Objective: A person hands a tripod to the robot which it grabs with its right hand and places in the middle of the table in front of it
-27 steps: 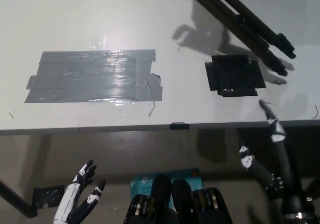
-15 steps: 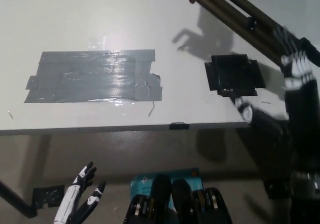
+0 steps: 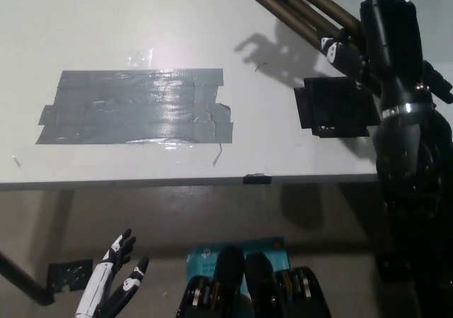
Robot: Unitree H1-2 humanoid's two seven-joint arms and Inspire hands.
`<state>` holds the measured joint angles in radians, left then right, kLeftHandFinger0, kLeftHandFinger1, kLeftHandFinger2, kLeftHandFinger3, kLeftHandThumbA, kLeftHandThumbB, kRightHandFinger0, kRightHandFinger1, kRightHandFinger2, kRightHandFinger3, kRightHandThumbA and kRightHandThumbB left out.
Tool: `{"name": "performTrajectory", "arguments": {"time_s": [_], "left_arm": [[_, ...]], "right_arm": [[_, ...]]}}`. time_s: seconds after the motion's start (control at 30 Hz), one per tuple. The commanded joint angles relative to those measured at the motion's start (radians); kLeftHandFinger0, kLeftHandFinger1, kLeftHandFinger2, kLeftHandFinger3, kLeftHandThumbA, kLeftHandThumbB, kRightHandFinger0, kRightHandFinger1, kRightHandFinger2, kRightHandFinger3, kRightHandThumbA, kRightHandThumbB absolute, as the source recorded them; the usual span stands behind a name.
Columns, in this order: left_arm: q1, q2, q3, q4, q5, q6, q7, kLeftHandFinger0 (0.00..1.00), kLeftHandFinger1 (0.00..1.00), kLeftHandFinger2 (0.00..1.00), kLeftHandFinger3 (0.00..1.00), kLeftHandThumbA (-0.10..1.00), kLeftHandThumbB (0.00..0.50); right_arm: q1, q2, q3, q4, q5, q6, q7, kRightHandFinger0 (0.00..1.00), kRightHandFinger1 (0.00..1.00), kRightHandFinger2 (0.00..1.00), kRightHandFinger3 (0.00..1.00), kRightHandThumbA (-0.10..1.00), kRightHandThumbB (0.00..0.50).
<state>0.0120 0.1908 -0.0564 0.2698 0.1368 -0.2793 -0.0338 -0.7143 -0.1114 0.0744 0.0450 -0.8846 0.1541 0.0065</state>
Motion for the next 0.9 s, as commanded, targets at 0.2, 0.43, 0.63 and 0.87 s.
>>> {"name": "performTrajectory", "arguments": {"time_s": [0.2, 0.43, 0.63, 0.87], "left_arm": [[-0.010, 0.009, 0.002, -0.039, 0.021, -0.046, 0.008, 1.00, 1.00, 1.00, 1.00, 0.70, 0.246], [-0.017, 0.008, 0.003, -0.045, 0.013, -0.031, 0.000, 1.00, 1.00, 1.00, 1.00, 0.69, 0.243], [-0.025, 0.012, -0.003, -0.037, 0.026, -0.040, 0.001, 1.00, 1.00, 1.00, 1.00, 0.70, 0.238], [-0.025, 0.013, 0.002, -0.039, 0.012, -0.032, -0.007, 1.00, 1.00, 1.00, 1.00, 0.64, 0.219]], "right_arm": [[-0.106, -0.048, 0.044, 0.137, -0.005, 0.116, 0.031, 1.00, 1.00, 1.00, 1.00, 0.87, 0.496], [-0.105, -0.068, 0.073, 0.095, 0.119, 0.139, 0.215, 1.00, 1.00, 1.00, 1.00, 0.98, 0.500], [-0.130, -0.095, 0.080, 0.037, 0.196, 0.148, 0.310, 1.00, 1.00, 1.00, 1.00, 0.95, 0.500], [-0.160, -0.124, 0.054, -0.083, 0.308, 0.161, 0.387, 1.00, 1.00, 1.00, 1.00, 1.00, 0.500]]}}
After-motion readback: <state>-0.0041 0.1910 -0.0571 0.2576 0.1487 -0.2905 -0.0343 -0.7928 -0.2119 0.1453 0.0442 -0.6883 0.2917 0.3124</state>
